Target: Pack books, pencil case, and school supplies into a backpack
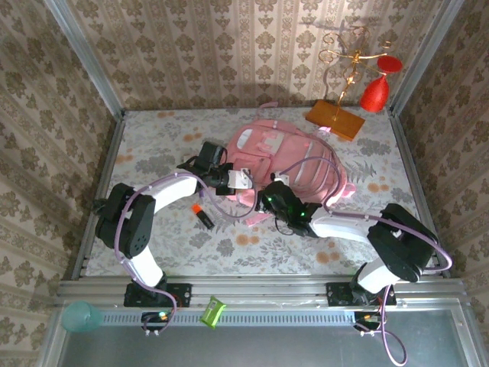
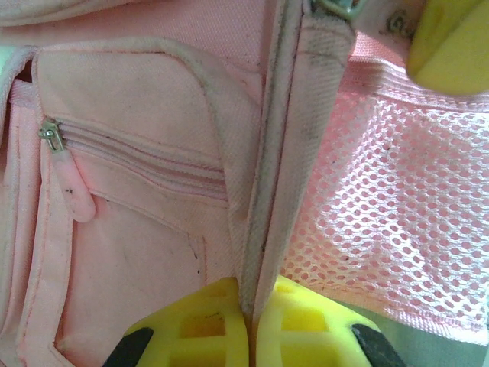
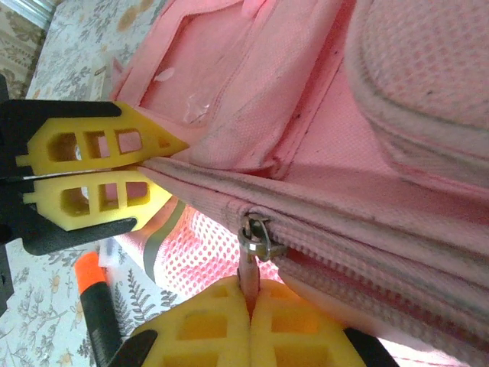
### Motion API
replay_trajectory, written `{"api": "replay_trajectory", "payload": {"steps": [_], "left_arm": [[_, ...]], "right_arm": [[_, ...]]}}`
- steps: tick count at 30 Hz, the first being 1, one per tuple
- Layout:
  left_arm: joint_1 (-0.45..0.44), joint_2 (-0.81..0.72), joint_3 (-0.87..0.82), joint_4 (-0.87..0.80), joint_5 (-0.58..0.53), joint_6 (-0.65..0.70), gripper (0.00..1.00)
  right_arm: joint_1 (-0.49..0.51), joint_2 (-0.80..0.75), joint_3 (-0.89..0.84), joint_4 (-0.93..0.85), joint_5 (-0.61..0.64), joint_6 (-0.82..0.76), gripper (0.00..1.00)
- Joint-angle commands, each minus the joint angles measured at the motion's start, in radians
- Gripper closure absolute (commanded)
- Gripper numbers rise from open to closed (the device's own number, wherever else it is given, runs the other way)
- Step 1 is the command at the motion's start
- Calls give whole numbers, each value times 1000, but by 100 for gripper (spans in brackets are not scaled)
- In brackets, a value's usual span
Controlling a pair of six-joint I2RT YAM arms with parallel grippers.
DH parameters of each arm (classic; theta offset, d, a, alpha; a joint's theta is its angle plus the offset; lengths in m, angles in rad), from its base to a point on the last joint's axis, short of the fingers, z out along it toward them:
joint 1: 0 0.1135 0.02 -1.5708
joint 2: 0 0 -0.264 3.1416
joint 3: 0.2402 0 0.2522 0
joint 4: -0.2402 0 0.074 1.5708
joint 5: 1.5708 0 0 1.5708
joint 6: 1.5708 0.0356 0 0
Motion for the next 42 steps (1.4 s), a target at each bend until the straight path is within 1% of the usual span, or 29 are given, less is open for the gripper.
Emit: {"api": "replay_trajectory", "payload": {"steps": [1,6,11,17,24,25,28,29,30,32,34,36,37,38,39,40,41,42], "left_arm": [[7,20,17,-66,-8,-34,100],[24,10,3,-22,-36,-66,100],[36,1,-19,23,-50,-60,100],[51,-4,-20,20,-39,-59,100],[86,-19,-26,-3,-16,-43,100],[107,-15,-25,-3,-18,-39,100],[133,1,-18,24,-20,-35,100],[140,9,-18,61,-31,-43,100],[146,19,-13,85,-38,-49,96],[154,40,13,130,-47,-75,79],[153,41,41,120,-10,-91,73],[152,27,45,103,44,-99,74],[151,24,39,93,77,-97,77],[151,23,34,83,101,-92,81],[147,26,29,78,106,-92,85],[143,32,28,69,107,-89,91],[140,36,31,60,105,-86,97],[138,39,33,52,105,-83,100]], "right_arm": [[-23,-58,9,-116,122,-16,100],[-43,-117,2,-295,153,-21,100],[-66,-236,-41,-459,187,-43,100],[-159,-360,-83,-596,183,-83,100],[-276,-474,-74,-729,132,-177,100],[-289,-486,-74,-743,121,-187,100],[-325,-522,-75,-749,78,-206,100],[-325,-537,-83,-709,28,-224,100],[-323,-551,-97,-664,-33,-244,100],[-313,-566,-124,-567,-155,-244,100],[-299,-542,-117,-538,-217,-254,100],[-265,-523,-116,-490,-251,-287,100],[-261,-512,-121,-449,-293,-287,100],[-259,-494,-127,-382,-353,-271,92],[-246,-476,-128,-332,-374,-250,83],[-222,-448,-119,-296,-363,-229,76],[-184,-413,-92,-289,-323,-219,71],[-147,-374,-58,-318,-265,-214,64]]}}
